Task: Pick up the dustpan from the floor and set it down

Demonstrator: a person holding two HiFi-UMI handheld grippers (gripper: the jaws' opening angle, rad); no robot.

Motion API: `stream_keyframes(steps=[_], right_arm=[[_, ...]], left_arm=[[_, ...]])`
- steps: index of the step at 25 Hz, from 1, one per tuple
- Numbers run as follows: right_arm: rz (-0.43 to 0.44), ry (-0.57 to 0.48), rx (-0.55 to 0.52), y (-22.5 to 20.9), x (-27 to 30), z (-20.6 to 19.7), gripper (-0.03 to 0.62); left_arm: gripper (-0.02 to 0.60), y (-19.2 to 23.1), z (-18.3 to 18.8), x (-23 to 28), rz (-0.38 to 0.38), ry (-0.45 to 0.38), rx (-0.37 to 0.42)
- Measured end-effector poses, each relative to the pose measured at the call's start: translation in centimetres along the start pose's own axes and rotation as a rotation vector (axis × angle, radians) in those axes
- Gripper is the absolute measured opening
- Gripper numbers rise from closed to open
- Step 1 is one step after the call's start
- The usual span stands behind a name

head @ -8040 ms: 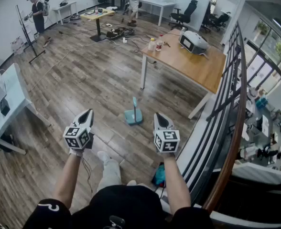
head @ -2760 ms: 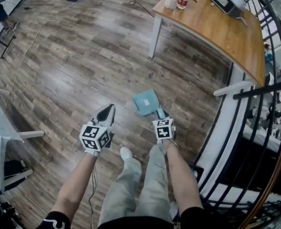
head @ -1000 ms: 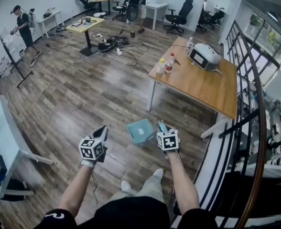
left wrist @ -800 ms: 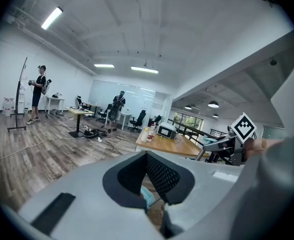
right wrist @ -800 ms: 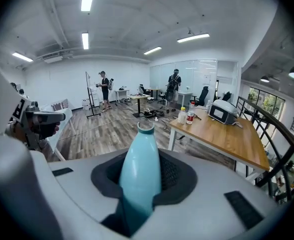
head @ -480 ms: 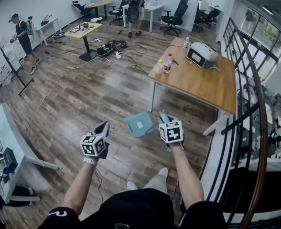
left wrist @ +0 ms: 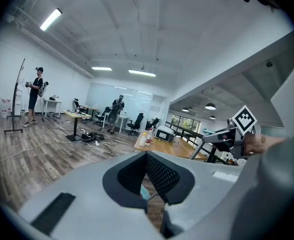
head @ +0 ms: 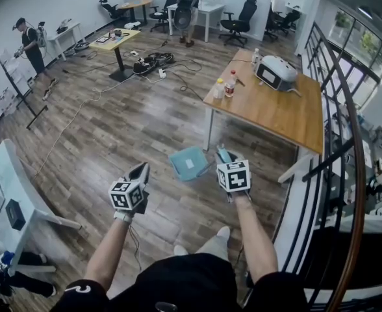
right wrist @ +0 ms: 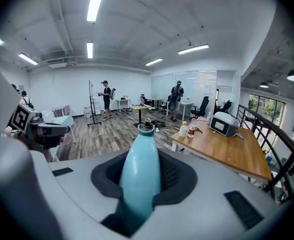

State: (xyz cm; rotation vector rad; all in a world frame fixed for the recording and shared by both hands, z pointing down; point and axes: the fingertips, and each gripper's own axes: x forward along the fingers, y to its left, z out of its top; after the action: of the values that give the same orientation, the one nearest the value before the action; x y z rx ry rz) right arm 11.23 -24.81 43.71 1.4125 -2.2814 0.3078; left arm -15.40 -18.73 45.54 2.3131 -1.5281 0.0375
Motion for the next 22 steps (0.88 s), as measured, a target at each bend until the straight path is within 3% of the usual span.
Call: stream_keyframes(steps=[8, 12, 22], right_arm=[[0.015, -0.016, -0.01, 0.1, -0.1, -0.4, 0.091], [0.018, -0.011, -0.005, 0.2, -0.1, -0.8, 0.091], [0.031, 0.029, 0.006, -0.1, 0.7, -3.4, 0.091]], left_arm=[[-0.003, -0.5, -0.3, -0.1, 0.002, 0.011, 0.035], [-0.003, -0.7, -1.0, 0.0, -0.009, 0.013, 0.007], [-0.003, -1.3, -2.1, 0.2, 0.001, 0.043, 0.027]])
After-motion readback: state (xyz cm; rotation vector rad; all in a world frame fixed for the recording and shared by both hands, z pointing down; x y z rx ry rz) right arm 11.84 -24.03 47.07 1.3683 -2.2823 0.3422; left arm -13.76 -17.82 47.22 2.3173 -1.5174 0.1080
